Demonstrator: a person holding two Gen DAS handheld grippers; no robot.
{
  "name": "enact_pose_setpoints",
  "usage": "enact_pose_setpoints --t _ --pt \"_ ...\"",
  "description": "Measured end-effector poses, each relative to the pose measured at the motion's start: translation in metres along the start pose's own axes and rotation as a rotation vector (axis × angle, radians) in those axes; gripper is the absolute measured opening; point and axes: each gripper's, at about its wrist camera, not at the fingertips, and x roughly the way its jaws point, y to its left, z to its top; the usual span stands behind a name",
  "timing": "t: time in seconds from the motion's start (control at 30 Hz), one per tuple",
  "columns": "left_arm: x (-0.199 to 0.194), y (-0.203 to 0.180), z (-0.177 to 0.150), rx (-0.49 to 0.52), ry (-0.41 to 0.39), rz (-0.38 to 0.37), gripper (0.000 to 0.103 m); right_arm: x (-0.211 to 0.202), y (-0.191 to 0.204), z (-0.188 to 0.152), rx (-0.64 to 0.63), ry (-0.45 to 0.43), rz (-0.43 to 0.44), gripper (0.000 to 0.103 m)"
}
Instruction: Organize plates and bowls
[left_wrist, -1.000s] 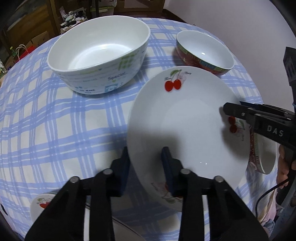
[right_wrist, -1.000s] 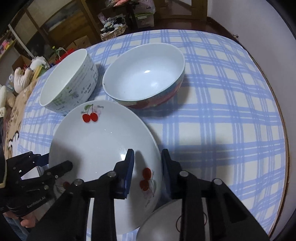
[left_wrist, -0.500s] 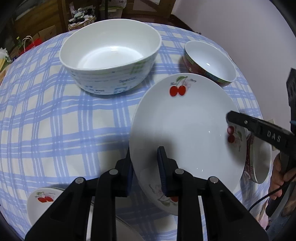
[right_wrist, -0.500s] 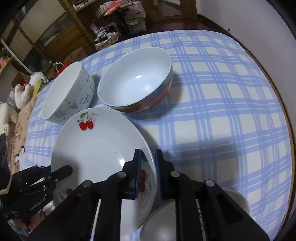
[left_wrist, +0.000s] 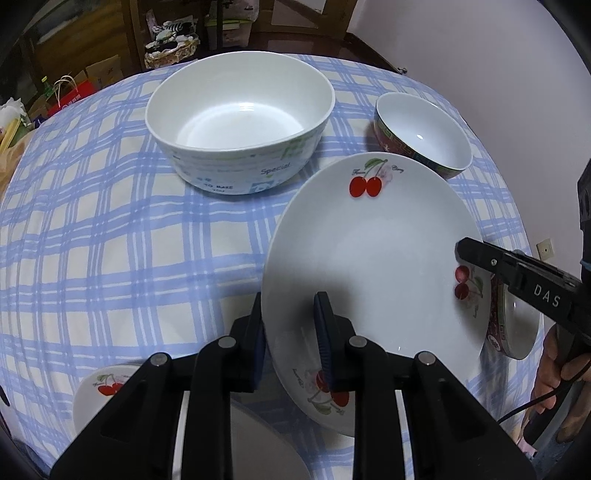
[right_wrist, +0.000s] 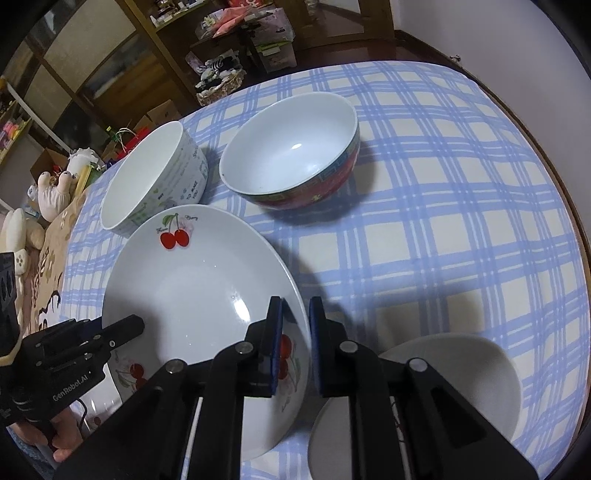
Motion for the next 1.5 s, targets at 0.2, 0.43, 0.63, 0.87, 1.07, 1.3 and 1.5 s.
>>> enact_pose_setpoints --t 0.2,0.43,0.63,0.87,1.07,1.3,1.5 --pt "-0.003 0.000 0.000 -0.025 0.003 -0.005 0.024 -0.009 0.008 -0.003 -0.017 -0.016 -0.001 0.015" --pt "-0.020 0.004 -0.002 -0.029 -0.011 0.003 0.024 -0.020 0.015 -0.005 -0.007 -0.031 0.023 0.015" --pt "-0.037 0.013 -0.010 -0.040 -0.024 0.007 0.024 -0.033 0.032 -0.011 -0.017 -0.041 0.033 0.014" --pt "-0.071 0.030 -0.026 -0.052 -0.044 0.024 0.024 -0.051 0.061 -0.021 -0.045 -0.046 0.044 0.014" --pt "-0.099 0.044 -0.041 -0.046 -0.072 0.048 0.024 -0.065 0.084 -0.033 -0.058 -0.055 0.065 0.014" --pt "-0.123 0.064 -0.065 -0.069 -0.085 0.057 0.025 -0.079 0.113 -0.051 -0.074 -0.065 0.079 0.014" --pt "-0.142 0.073 -0.081 -0.057 -0.116 0.085 0.025 -0.089 0.132 -0.069 -0.095 -0.074 0.091 0.014"
